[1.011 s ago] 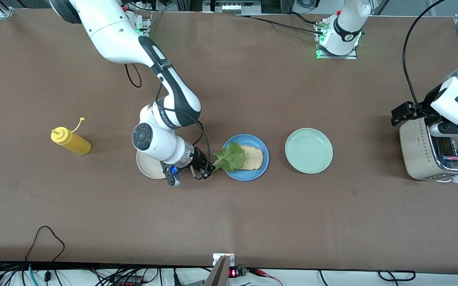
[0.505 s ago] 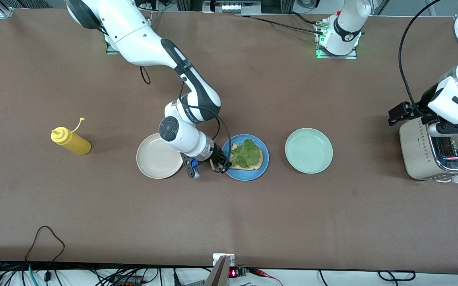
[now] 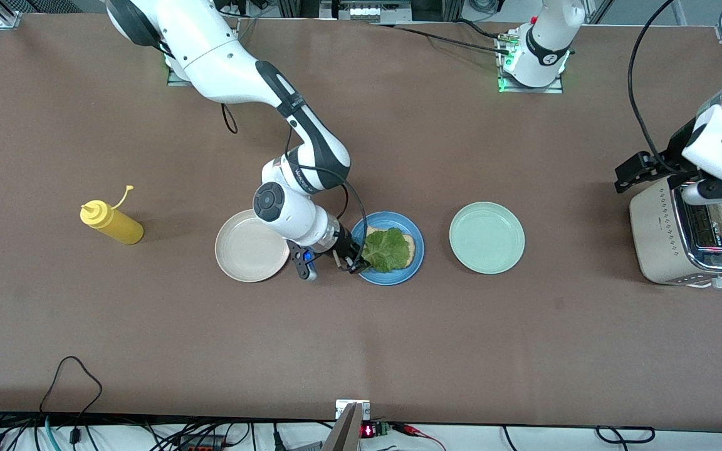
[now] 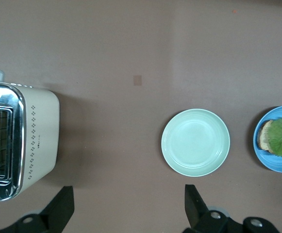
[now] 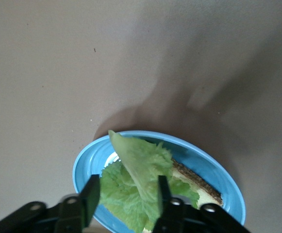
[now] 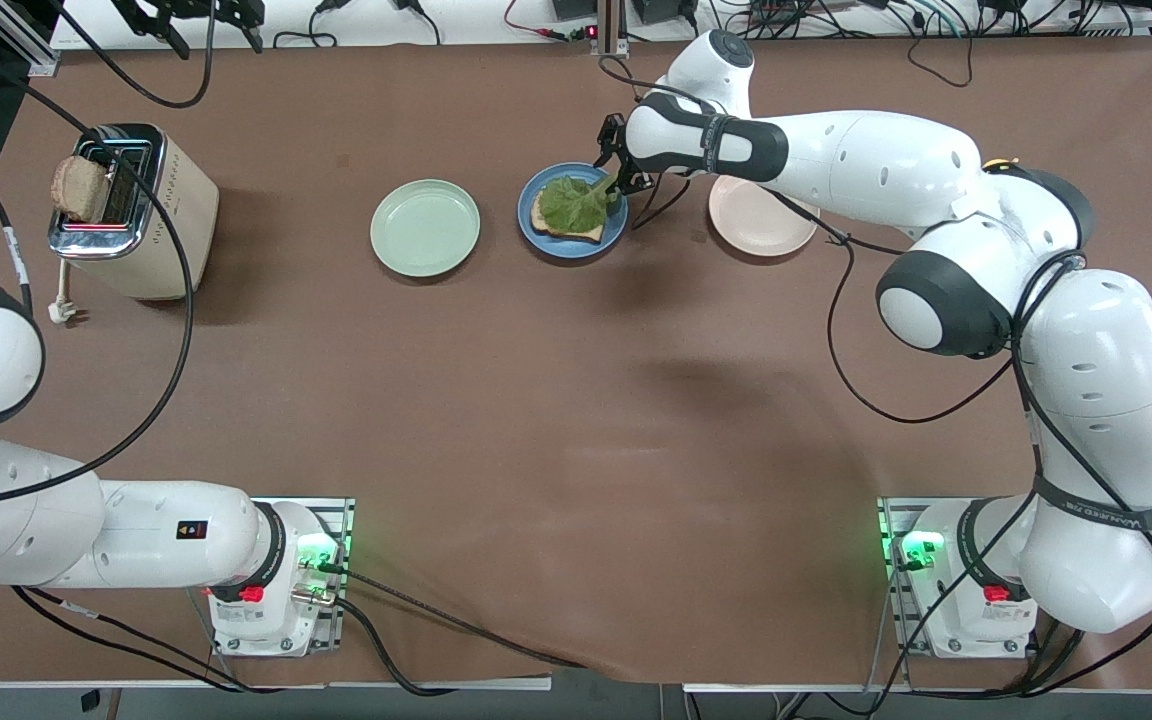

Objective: Make sandwich in blue plate with both arms

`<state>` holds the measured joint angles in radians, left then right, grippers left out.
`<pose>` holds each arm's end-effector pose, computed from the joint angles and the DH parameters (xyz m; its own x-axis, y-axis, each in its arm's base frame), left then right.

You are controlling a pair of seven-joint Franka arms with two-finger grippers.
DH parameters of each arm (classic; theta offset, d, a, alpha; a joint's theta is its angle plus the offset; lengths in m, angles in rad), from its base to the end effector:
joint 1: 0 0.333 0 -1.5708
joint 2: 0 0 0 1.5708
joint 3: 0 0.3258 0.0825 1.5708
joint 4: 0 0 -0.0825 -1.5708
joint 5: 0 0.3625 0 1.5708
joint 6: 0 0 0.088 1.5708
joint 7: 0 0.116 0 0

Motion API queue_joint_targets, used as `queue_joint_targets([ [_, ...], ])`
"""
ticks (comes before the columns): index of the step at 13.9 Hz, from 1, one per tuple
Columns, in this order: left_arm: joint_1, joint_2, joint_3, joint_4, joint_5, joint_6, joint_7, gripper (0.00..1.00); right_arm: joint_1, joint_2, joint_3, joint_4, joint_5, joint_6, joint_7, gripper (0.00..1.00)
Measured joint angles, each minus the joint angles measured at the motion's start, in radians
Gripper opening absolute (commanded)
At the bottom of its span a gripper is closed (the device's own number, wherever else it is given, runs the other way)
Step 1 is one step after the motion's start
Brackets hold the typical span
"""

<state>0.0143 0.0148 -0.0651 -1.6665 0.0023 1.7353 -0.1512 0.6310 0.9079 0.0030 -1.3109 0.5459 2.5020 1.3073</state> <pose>0.5501 -0.0275 0.5885 0.9935 0.1000 0.0536 0.0998 -0.9950 0.0068 0.6157 0.4510 0.2285 0.4946 -0.7941 -0.3533 -0.8651 -0.4110 -0.2874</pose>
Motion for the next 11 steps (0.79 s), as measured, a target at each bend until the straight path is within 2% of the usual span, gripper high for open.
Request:
queue_joint_targets([
  [5,-0.001,-0.053,-0.004,-0.001,-0.001,-0.056,-0.067,1.00,-0.021,-0.016,-0.023,0.029,-0.019,-0.055,-0.029,1.00],
  [8,-0.003,-0.054,-0.023,-0.003,-0.001,-0.056,-0.089,1.00,-0.089,-0.109,-0.036,0.040,-0.055,-0.288,-0.175,1.00],
  [11,0.001,-0.055,-0.019,-0.004,-0.001,-0.056,-0.090,1.00,-0.180,-0.260,-0.059,-0.048,-0.098,-0.480,-0.410,1.00],
])
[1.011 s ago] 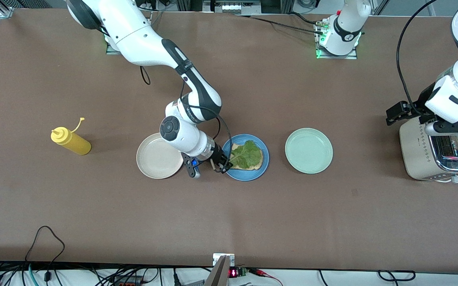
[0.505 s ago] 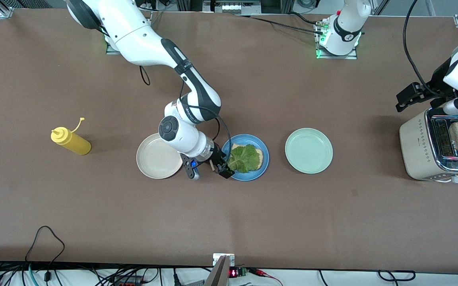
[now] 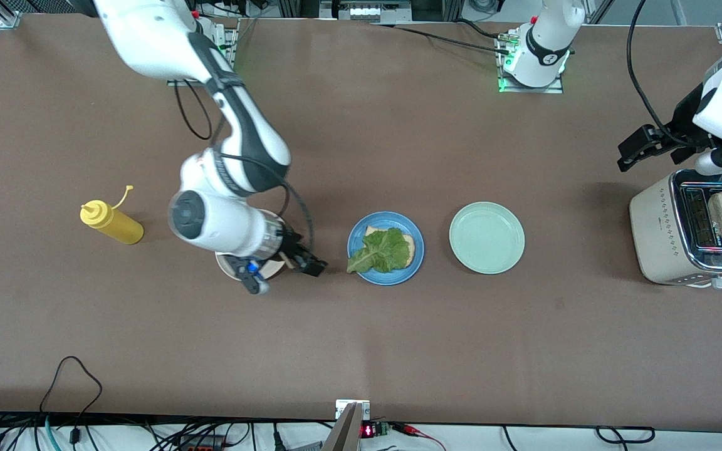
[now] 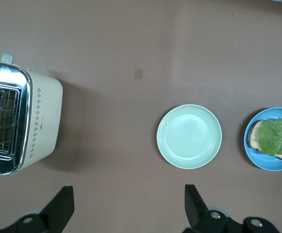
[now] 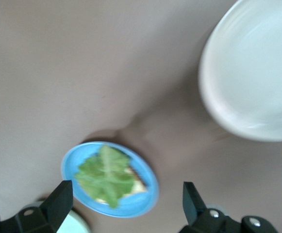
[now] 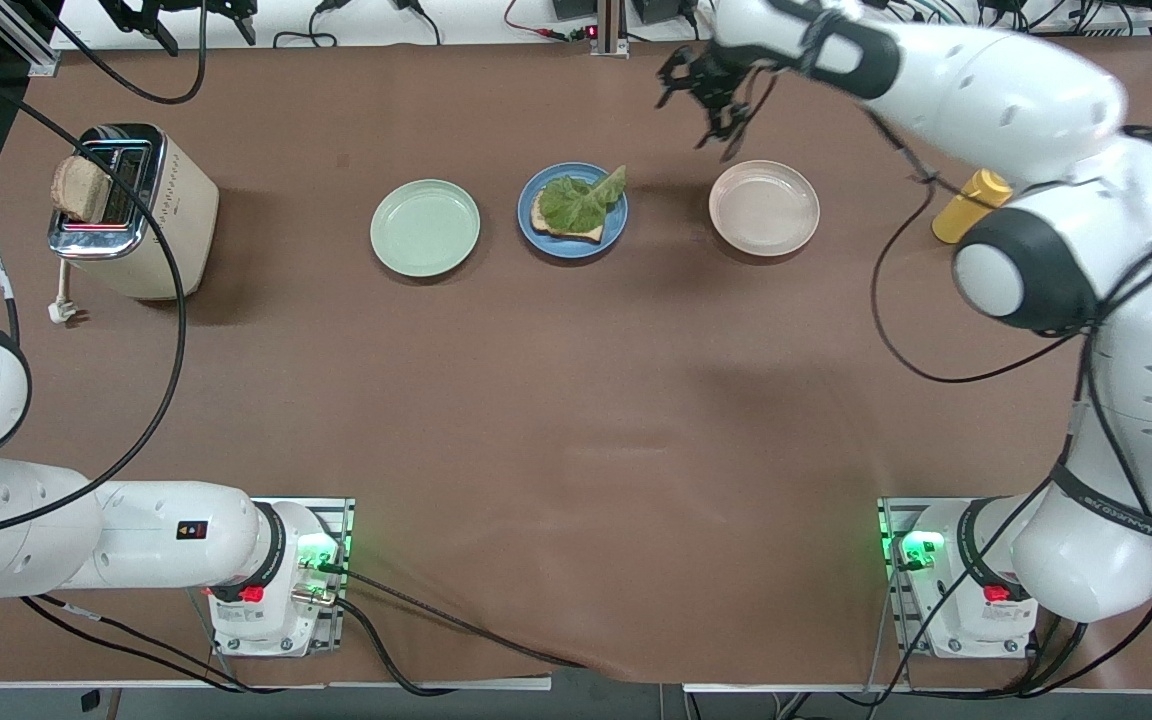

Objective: Make sandwich in blue plate with both arms

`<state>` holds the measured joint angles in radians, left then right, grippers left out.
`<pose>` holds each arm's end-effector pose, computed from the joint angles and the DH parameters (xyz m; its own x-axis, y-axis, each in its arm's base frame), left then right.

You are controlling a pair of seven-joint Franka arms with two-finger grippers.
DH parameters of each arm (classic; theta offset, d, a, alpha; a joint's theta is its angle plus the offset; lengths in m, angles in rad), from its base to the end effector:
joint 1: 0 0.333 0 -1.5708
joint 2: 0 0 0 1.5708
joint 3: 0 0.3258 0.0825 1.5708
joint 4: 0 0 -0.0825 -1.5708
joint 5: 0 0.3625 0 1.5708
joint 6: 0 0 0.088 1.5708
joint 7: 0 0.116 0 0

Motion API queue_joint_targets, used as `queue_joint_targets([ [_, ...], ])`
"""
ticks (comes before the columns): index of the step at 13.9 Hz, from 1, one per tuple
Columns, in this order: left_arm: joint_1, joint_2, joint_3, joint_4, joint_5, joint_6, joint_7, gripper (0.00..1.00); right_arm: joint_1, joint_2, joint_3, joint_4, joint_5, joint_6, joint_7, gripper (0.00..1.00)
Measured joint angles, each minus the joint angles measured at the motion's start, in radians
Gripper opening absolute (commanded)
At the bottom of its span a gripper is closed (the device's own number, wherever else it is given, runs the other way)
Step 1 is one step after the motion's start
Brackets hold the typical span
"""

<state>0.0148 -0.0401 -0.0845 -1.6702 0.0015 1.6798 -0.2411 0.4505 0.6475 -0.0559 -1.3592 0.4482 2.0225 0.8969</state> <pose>0.5285 -0.0376 0.6112 0.9841 0.1704 0.0493 0.1702 -0.9854 0.0071 0.6484 0.3106 0.3557 0.7604 -0.5794 -0.2932 -0.6429 -0.7356 -0.2135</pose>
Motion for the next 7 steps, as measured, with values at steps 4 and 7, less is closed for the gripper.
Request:
queue_joint_targets([
  [4,0.000,-0.001,0.001,-0.001,0.000,-0.014,0.000,1.00,-0.073,-0.174,-0.022,-0.187,-0.130,-0.123,-0.259,1.00],
  [7,0.000,0.011,0.001,-0.006,0.000,-0.017,0.067,1.00,-0.149,-0.240,-0.027,-0.220,-0.204,-0.225,-0.465,1.00],
])
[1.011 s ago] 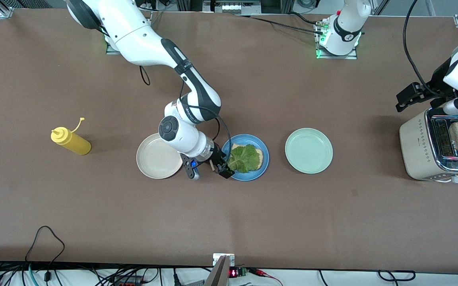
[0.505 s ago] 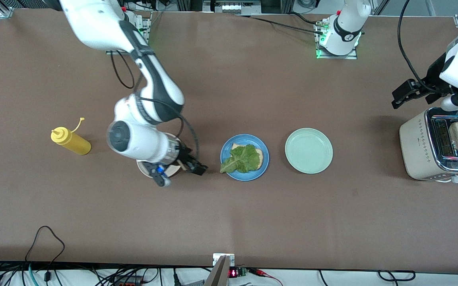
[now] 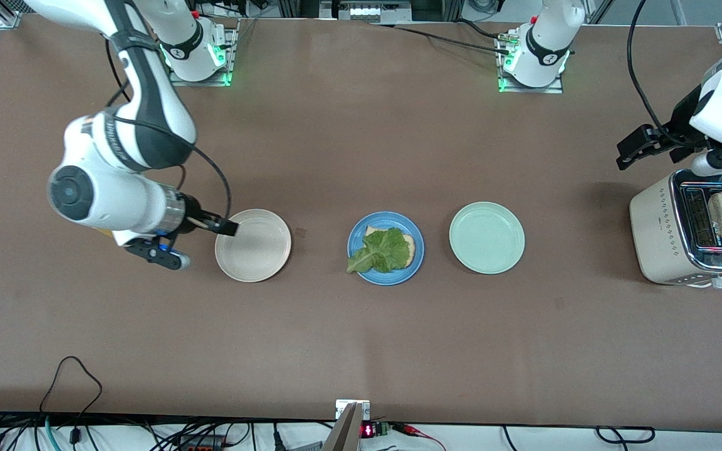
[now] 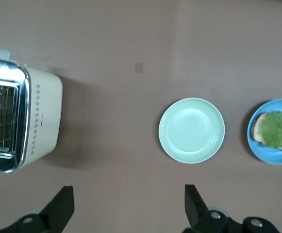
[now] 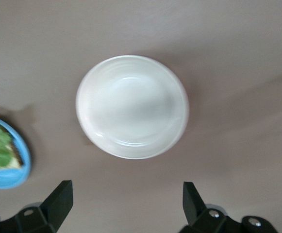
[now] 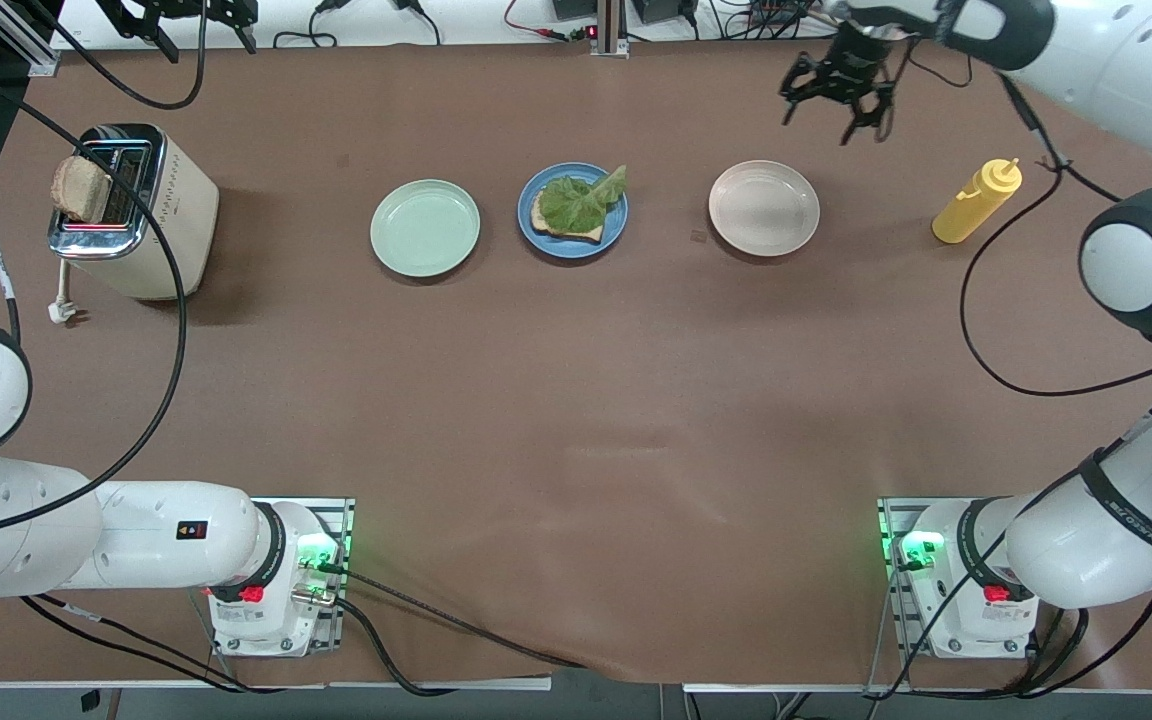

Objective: Make sandwich in blue plate with both arms

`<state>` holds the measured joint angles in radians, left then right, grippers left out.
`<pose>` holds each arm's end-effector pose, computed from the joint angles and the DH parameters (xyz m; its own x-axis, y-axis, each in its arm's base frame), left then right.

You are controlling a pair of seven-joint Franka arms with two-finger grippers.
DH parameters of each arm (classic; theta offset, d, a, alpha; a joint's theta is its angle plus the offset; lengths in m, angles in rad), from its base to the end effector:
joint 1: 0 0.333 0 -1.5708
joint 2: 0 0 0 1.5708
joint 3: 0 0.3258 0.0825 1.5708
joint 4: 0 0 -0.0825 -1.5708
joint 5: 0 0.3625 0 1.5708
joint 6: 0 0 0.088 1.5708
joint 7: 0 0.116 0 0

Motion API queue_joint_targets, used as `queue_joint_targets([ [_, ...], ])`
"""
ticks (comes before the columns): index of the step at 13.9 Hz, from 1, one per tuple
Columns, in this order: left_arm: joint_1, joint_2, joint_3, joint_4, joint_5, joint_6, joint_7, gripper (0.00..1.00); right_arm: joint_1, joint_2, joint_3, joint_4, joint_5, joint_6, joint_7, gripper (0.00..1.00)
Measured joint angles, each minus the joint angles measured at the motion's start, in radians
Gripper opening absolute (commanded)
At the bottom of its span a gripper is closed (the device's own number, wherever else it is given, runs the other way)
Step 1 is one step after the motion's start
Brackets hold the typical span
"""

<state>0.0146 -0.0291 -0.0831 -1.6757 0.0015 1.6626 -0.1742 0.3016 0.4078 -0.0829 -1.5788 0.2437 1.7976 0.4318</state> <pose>0.5293 -0.0368 0.6012 0.9943 0.1054 0.0163 0.1054 -0.9944 -0.0011 0.6139 0.1662 0.4005 0.9314 -0.2624 -0.2524 -0.2929 -0.9517 -0.0917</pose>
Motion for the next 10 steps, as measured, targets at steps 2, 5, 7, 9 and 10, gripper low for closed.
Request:
queue_joint_targets([
  [2,0.007,0.014,0.005,0.000,0.000,0.002,0.073,1.00,-0.054,-0.028,-0.001,-0.004,-0.039,-0.044,-0.127,1.00],
  [5,0.024,0.041,0.008,0.000,0.000,0.002,0.099,1.00,-0.116,-0.055,-0.002,-0.006,-0.115,-0.074,-0.309,1.00],
  [7,0.023,0.061,0.002,0.000,0.000,0.004,0.102,1.00,-0.171,-0.068,-0.004,-0.006,-0.124,-0.088,-0.429,1.00],
  [9,0.025,0.069,0.001,0.000,0.000,0.004,0.106,1.00,-0.234,-0.076,-0.005,-0.006,-0.126,-0.091,-0.553,1.00],
  [10,0.029,0.071,0.002,0.000,0.000,0.003,0.107,1.00,-0.263,-0.079,-0.006,-0.006,-0.129,-0.093,-0.598,1.00],
])
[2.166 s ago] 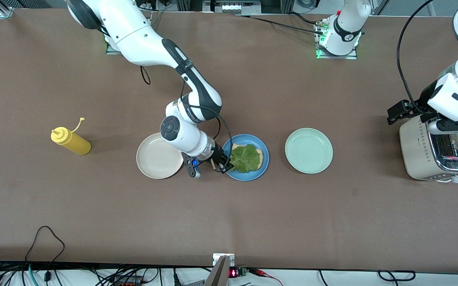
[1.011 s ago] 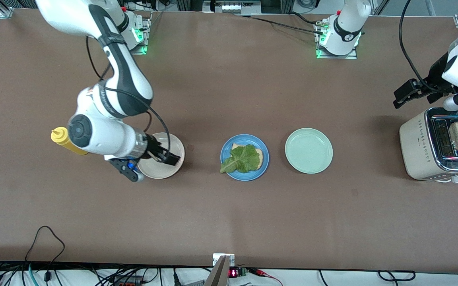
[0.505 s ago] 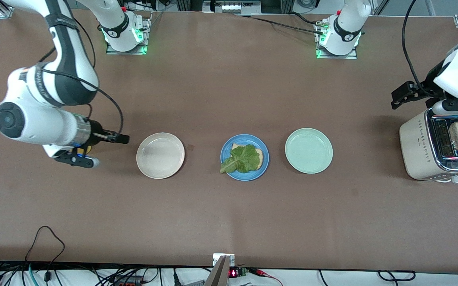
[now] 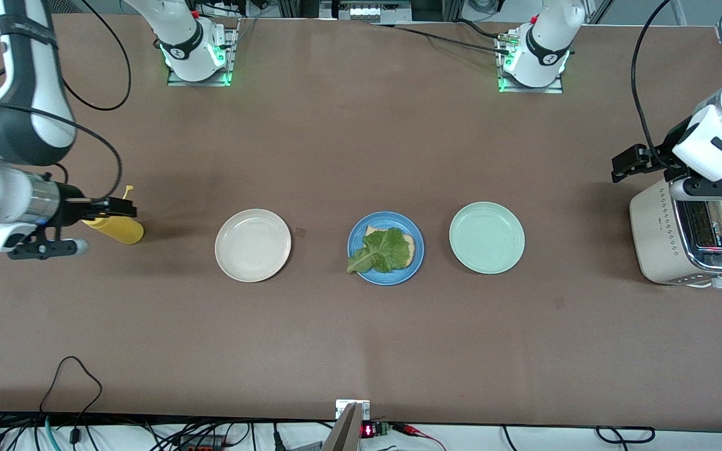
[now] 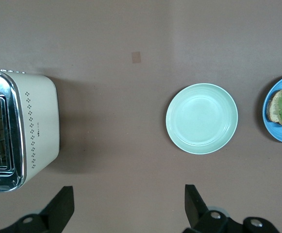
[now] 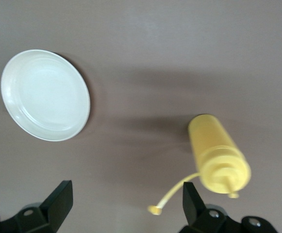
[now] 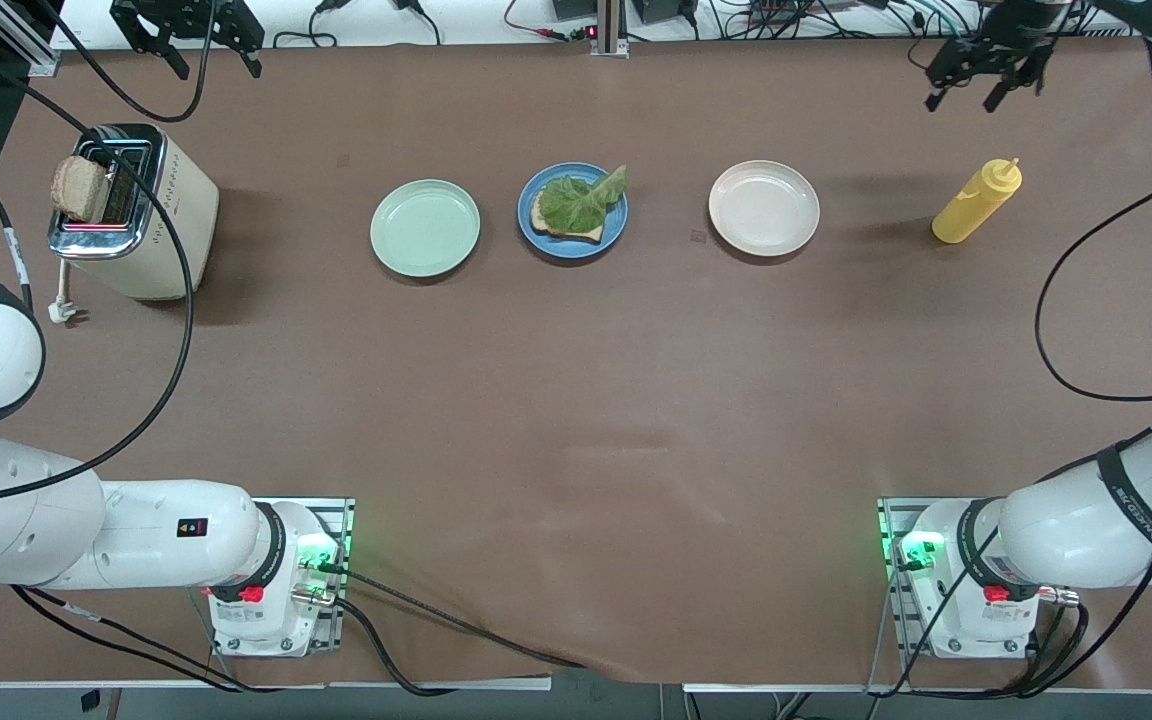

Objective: Make sandwich in blue plate with both arms

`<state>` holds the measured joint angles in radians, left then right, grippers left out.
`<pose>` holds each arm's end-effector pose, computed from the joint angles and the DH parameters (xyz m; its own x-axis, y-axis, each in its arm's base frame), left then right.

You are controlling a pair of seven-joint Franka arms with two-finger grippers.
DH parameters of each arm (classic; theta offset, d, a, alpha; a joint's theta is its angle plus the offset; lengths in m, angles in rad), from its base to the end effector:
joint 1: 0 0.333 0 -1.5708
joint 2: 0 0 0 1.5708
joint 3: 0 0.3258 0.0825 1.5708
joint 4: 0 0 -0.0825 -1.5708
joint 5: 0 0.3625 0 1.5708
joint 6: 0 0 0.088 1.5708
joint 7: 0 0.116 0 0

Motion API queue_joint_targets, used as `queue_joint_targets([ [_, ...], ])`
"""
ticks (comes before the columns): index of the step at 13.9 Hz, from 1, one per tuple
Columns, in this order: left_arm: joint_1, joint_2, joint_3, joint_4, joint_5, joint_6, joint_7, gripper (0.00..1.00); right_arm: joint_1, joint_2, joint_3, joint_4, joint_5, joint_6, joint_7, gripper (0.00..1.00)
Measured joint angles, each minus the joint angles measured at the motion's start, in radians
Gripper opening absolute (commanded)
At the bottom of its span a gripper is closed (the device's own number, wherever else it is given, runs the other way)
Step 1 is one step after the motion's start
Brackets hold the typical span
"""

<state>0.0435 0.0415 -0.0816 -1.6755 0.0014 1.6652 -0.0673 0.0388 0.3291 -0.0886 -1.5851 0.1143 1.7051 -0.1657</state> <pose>0.5481 -0.0199 0.5636 0.9982 0.0290 -0.0517 0.0290 -0.9996 -0.0015 0.6146 -0.0129 0.4395 0.9766 0.0995 -0.1908 0.0790 -0.9906 -0.1120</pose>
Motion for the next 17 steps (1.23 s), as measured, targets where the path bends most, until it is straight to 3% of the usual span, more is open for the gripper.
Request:
queue_joint_targets([
  [5,0.012,0.008,0.001,0.000,0.000,-0.001,0.007,1.00,-0.076,-0.011,0.000,0.002,-0.073,-0.025,-0.151,1.00],
  [17,0.022,0.022,0.002,0.000,0.000,0.000,0.011,1.00,-0.278,-0.074,0.001,-0.035,-0.059,-0.119,-0.779,1.00],
])
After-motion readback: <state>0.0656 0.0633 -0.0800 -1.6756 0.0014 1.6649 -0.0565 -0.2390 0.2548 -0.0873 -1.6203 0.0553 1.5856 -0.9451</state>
